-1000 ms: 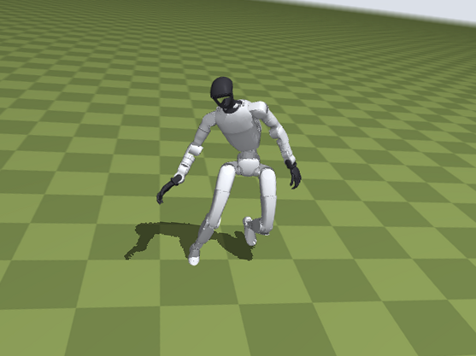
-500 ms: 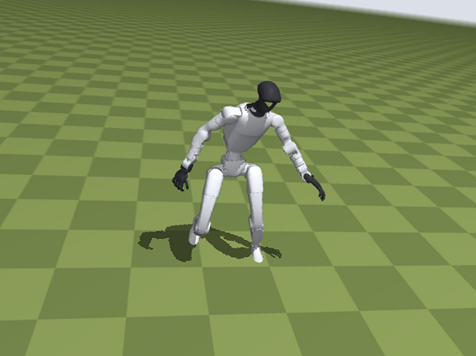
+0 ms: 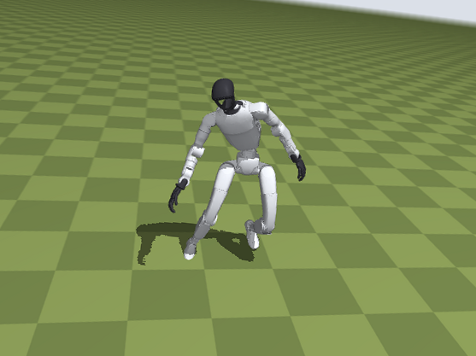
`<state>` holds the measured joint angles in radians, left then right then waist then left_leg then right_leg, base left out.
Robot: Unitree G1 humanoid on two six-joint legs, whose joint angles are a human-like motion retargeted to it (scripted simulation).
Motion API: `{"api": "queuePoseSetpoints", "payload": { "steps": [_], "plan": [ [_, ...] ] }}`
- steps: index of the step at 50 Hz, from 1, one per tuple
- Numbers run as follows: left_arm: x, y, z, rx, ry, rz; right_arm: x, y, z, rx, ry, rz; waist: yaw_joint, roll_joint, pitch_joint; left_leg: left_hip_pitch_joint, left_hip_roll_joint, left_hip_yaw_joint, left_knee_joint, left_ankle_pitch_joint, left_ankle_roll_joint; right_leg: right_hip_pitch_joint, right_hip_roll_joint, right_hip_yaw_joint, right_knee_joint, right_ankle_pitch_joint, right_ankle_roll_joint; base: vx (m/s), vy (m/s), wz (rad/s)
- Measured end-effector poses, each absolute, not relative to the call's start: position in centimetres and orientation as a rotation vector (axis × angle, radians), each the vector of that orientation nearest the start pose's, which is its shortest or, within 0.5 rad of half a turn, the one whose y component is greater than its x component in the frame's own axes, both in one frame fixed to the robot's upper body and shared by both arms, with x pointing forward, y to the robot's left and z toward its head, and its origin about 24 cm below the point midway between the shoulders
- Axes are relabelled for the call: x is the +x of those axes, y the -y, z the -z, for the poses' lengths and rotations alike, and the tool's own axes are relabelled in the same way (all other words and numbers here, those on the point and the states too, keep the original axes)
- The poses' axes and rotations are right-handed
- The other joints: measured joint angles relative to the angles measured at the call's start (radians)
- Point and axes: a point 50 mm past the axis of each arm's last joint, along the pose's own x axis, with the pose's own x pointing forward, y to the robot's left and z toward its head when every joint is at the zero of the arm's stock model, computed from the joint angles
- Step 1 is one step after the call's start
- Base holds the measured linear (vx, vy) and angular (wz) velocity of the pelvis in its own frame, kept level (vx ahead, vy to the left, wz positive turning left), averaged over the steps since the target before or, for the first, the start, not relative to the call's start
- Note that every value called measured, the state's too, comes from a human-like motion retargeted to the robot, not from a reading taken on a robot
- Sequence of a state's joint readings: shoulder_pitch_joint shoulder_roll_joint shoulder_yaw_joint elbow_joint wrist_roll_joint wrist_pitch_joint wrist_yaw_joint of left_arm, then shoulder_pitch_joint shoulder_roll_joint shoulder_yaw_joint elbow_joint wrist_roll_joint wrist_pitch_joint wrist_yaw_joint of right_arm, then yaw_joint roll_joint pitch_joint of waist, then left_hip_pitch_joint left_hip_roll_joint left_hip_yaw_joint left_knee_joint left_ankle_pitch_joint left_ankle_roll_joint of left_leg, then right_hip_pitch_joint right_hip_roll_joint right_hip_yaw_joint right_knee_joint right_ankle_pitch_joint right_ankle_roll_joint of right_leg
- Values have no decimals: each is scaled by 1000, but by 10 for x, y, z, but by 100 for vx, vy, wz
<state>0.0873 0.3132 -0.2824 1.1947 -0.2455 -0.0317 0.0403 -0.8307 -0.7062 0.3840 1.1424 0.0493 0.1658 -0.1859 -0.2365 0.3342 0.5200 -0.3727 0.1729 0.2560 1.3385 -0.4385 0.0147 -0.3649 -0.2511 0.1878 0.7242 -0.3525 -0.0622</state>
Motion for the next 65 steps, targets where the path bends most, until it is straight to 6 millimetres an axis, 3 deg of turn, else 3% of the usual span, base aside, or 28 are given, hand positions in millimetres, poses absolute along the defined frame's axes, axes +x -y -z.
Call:
{"api": "queuePoseSetpoints", "payload": {
  "steps": [3, 6, 10, 13, 16, 18, 20, 22, 25, 29, 33, 38, 40, 42, 45, 47, 49, 52, 55, 56, 58, 61, 63, 65],
  "plan": [
    [67, -269, 155, 262, -1265, -108, 357, 316, -89, -776, -454, 252, 70, -62, 0, -91, -31, -72, -123, 0, -19, 79, -90, -6, -48, 13, 30, 63, 34, 1],
    [97, -297, 139, 376, -1209, -138, 344, 318, -67, -746, -504, 172, 162, -156, 0, -98, -58, -145, -416, 36, -14, 161, -196, -39, -54, 31, 48, 67, 33, 45],
    [143, -345, 100, 561, -1068, -274, 307, 324, -16, -677, -608, 195, 319, -269, 0, -4, -57, -288, -828, 289, -56, 196, -254, -77, 103, 35, -46, 77, 32, 28],
    [181, -374, 61, 675, -927, -382, 266, 321, 32, -622, -754, 161, 410, -375, 0, -6, -102, -300, -663, 151, -101, 151, -279, -80, 345, 50, -140, 84, 26, 60],
    [226, -396, 10, 778, -787, -527, 220, 304, 77, -549, -873, 108, 485, -470, 0, -60, -103, -332, -484, 27, -124, 78, -143, -58, 594, -15, -128, 80, 7, 96],
    [253, -402, -21, 783, -703, -641, 194, 288, 98, -516, -924, 70, 510, -509, 0, -79, -88, -375, -419, -21, -110, 35, -83, -165, 694, -63, -132, 74, -7, 104],
    [275, -399, -45, 718, -636, -748, 170, 271, 115, -488, -970, 20, 513, -542, 0, -45, -79, -415, -445, -36, -77, 11, -83, -336, 720, -79, -150, 71, -13, 93],
    [289, -387, -50, 601, -594, -784, 154, 259, 124, -478, -999, -45, 491, -558, 0, 17, -72, -446, -511, -33, -44, -13, -65, -450, 691, -63, -127, 71, -17, 84],
    [298, -362, -32, 449, -600, -712, 143, 257, 128, -493, -1046, -167, 455, -540, 0, 189, -32, -441, -705, 8, -3, -65, -10, -480, 573, -55, -108, 72, -17, 8],
    [285, -325, 17, 425, -668, -435, 168, 288, 107, -572, -1058, -211, 341, -425, 0, 361, 50, -375, -765, 6, -46, -130, 20, -390, 348, -59, -47, 78, -7, -42],
    [245, -283, 74, 354, -785, -191, 214, 335, 58, -682, -994, -119, 147, -288, 0, 380, 71, -357, -541, 13, -14, -77, 41, -241, 39, 109, 22, 86, -4, -5],
    [197, -234, 118, 249, -899, -39, 279, 378, -35, -841, -671, 287, 4, -86, 0, 183, 48, -339, -82, 92, 12, -74, 66, -223, 186, -46, 9, 80, 2, -58],
    [185, -223, 126, 310, -918, -22, 301, 381, -68, -817, -522, 519, 9, -41, 0, 108, -3, -279, 14, 42, -1, -98, 71, -173, 212, -76, -3, 69, 12, -142],
    [176, -223, 131, 401, -934, -29, 317, 372, -84, -694, -418, 725, 34, -32, 0, 39, -4, -160, 45, 19, 4, -101, 67, -116, 206, -95, -24, 66, 16, -133],
    [173, -235, 130, 489, -950, -59, 331, 346, -75, -401, -401, 805, 67, -55, 0, -68, 17, -40, 18, 14, 7, -46, 33, -79, 145, -101, -38, 66, 16, -51],
    [185, -246, 122, 520, -933, -78, 330, 329, -52, -285, -457, 698, 103, -93, 0, -134, 7, -33, -66, 29, -5, 22, -11, -93, 88, -91, -22, 68, 13, 26],
    [206, -255, 109, 553, -893, -84, 322, 315, -24, -299, -530, 509, 157, -144, 0, -178, -13, -49, -209, 58, -15, 97, -64, -130, 37, -75, 1, 71, 10, 55],
    [246, -269, 80, 605, -807, -85, 300, 292, 17, -451, -640, 196, 263, -237, 0, -168, -51, -107, -570, 120, -25, 185, -136, -193, 23, -46, 20, 78, 6, 51],
    [280, -286, 43, 672, -724, -74, 274, 262, 54, -550, -730, -42, 398, -314, 0, -50, -62, -277, -999, 379, -92, 225, -133, -224, 137, -22, -38, 88, 4, 11],
    [291, -291, 29, 705, -689, -74, 268, 252, 63, -556, -752, -103, 431, -348, 0, -38, -77, -314, -993, 399, -86, 213, -142, -231, 216, -8, -75, 90, 2, 29],
    [313, -299, -2, 786, -608, -97, 257, 232, 75, -570, -776, -207, 482, -432, 0, -36, -117, -337, -909, 337, -45, 164, -176, -236, 391, 26, -137, 87, -1, 68],
    [340, -313, -52, 919, -458, -264, 251, 201, 82, -640, -705, -273, 525, -553, 0, -75, -148, -345, -759, 196, -7, 42, -155, -232, 605, -7, -121, 80, -10, 78],
    [348, -323, -77, 929, -381, -446, 253, 186, 79, -696, -616, -251, 535, -589, 0, -80, -129, -360, -710, 140, 1, -35, -149, -311, 657, -58, -119, 72, -15, 32],
    [346, -332, -84, 824, -369, -620, 256, 181, 74, -705, -552, -199, 526, -590, 0, -48, -93, -370, -700, 100, 8, -99, -147, -400, 649, -84, -129, 71, -16, -5]
  ]
}}
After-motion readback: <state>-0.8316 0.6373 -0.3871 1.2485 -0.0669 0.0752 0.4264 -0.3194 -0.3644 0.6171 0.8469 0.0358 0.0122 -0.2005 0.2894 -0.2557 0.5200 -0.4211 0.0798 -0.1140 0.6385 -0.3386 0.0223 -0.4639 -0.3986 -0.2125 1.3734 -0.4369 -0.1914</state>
